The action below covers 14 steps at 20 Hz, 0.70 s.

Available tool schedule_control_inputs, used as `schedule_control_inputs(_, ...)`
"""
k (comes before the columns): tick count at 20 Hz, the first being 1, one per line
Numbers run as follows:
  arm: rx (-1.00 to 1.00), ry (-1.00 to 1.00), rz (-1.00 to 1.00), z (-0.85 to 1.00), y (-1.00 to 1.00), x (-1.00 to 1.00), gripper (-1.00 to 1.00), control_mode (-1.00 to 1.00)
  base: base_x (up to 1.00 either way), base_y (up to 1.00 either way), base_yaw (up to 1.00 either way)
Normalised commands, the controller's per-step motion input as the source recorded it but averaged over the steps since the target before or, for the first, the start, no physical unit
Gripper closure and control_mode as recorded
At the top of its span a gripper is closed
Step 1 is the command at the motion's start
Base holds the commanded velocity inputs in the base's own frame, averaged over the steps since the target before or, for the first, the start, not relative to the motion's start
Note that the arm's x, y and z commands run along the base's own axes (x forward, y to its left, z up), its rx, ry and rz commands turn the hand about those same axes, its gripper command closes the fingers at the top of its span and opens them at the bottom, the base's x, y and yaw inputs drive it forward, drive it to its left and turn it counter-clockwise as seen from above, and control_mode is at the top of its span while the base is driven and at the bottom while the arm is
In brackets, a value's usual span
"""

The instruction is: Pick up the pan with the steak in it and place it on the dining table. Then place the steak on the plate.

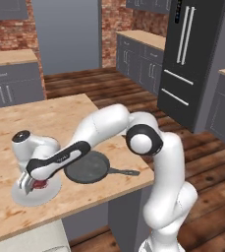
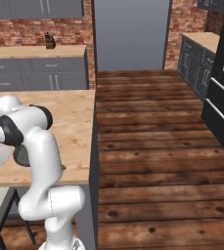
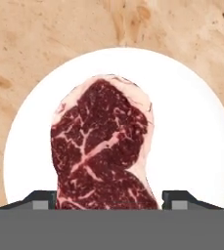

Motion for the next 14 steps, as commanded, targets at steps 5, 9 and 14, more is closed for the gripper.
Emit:
schedule_control_inputs(5, 0.12, 0.00, -0.07, 0.56, -0.11, -0.02, -1.00, -1.00, 0.00, 0.00, 0.00)
schedule_control_inputs(9, 0.19, 0.00, -0.07, 0.69, -0.42, -0.23, -1.00, -1.00, 0.00, 0.00, 0.00)
schedule_control_inputs(14, 0.27, 0.00, -0.03, 0.59, -0.79, -0.45, -1.00, -1.00, 0.00, 0.00, 0.00)
